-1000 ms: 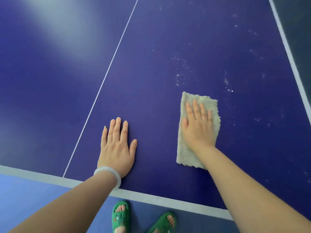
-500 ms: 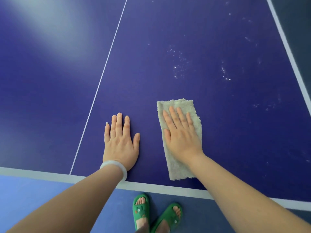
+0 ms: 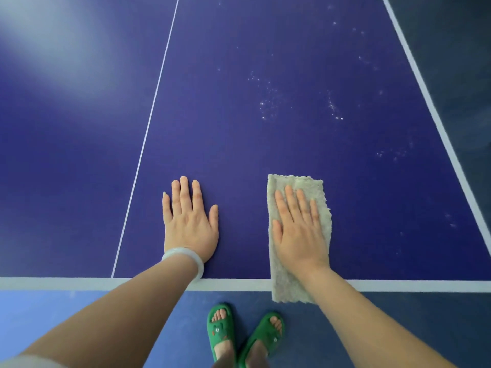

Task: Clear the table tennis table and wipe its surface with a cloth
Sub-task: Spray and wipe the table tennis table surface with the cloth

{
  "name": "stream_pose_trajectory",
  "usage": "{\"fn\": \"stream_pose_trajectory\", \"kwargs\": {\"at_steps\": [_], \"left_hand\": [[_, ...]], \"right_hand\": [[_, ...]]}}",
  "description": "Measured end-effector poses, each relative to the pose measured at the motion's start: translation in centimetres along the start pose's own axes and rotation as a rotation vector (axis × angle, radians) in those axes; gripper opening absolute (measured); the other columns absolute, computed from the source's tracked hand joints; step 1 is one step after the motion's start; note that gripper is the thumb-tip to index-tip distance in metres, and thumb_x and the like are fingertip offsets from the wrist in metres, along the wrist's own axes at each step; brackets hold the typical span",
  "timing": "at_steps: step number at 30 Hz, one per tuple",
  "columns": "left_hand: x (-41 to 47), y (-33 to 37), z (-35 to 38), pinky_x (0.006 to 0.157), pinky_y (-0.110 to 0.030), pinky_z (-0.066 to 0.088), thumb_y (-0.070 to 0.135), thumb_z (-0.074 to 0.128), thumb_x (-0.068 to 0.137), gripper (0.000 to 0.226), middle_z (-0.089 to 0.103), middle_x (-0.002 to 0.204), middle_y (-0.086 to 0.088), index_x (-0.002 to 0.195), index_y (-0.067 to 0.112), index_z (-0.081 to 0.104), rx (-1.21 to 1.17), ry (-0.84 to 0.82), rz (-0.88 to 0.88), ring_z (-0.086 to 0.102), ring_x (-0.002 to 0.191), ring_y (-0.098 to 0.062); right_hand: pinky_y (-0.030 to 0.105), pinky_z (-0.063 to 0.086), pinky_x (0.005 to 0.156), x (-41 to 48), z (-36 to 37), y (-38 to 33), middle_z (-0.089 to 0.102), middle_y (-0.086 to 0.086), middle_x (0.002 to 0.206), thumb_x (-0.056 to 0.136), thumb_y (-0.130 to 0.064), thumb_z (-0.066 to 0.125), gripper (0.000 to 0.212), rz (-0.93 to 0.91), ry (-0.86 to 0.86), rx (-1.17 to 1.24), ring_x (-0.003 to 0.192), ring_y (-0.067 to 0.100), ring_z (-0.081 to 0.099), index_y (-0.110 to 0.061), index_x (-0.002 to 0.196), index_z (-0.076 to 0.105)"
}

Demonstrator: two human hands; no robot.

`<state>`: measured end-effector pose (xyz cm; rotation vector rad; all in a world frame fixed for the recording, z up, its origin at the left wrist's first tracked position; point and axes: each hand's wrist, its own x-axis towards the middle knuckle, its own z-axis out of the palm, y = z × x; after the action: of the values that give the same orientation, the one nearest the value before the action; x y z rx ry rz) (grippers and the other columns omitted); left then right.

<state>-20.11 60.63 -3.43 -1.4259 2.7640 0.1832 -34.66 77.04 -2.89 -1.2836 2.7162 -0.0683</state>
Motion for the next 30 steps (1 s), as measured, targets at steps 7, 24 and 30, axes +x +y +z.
{"fn": "stream_pose_trajectory", "kwargs": {"at_steps": [7, 24, 30], "left_hand": [[0.0, -0.3, 0.4, 0.122, -0.049, 0.002, 0.051, 0.008, 0.097, 0.074, 0.013, 0.163, -0.015, 0.155, 0.007, 0.019, 0.000, 0.007, 0.016, 0.004, 0.152, -0.030], [-1.2, 18.5, 0.2, 0.122, -0.046, -0.010, 0.047, 0.004, 0.101, 0.064, -0.007, 0.165, -0.011, 0.157, 0.017, 0.004, -0.217, -0.108, 0.075, -0.013, 0.151, -0.028], [-1.6, 19.9, 1.9, 0.121, -0.052, -0.005, 0.056, 0.001, 0.097, 0.074, 0.000, 0.164, -0.014, 0.157, 0.014, 0.004, -0.059, -0.045, -0.006, -0.007, 0.151, -0.033]], "right_hand": [[0.043, -0.003, 0.124, -1.7, -0.7, 6.8, -0.003, -0.002, 0.165, 0.095, -0.042, -0.001, 0.065, 0.259, -0.009, -0.061, 0.152, 0.016, -0.010, -0.023, 0.158, 0.001], [0.049, 0.012, 0.121, -1.9, -0.6, 8.7, 0.014, 0.004, 0.164, 0.098, -0.037, 0.025, 0.061, 0.130, 0.040, 0.020, 0.152, 0.022, 0.007, -0.019, 0.157, 0.020], [0.045, 0.007, 0.121, -4.6, -2.2, 17.8, 0.000, -0.003, 0.166, 0.103, -0.039, 0.022, 0.059, -0.090, -0.048, -0.039, 0.152, 0.016, -0.004, -0.023, 0.158, 0.009]]}}
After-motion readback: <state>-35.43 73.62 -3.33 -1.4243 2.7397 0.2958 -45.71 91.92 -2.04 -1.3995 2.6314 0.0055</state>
